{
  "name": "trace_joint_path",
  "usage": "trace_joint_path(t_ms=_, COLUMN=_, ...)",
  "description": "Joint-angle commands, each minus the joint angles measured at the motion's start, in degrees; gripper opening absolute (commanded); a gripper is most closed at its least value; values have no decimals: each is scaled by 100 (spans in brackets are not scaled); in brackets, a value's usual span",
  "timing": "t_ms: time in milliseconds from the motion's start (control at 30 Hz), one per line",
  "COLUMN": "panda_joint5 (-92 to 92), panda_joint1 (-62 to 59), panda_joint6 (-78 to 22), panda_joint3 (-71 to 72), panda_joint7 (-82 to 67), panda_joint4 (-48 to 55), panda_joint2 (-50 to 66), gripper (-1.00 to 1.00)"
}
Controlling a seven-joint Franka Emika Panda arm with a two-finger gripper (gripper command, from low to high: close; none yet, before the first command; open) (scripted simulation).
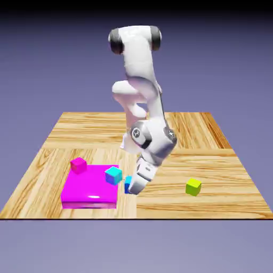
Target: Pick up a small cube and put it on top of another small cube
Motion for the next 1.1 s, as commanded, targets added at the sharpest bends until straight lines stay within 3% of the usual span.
trace_joint_path(t_ms=0, panda_joint5=234, panda_joint1=-56, panda_joint6=7, panda_joint3=20, panda_joint7=205, panda_joint4=-2, panda_joint2=-46, gripper=-100)
trace_joint_path(t_ms=1067, panda_joint5=8207, panda_joint1=-3291, panda_joint6=-107, panda_joint3=888, panda_joint7=7487, panda_joint4=-1453, panda_joint2=-2620, gripper=-100)
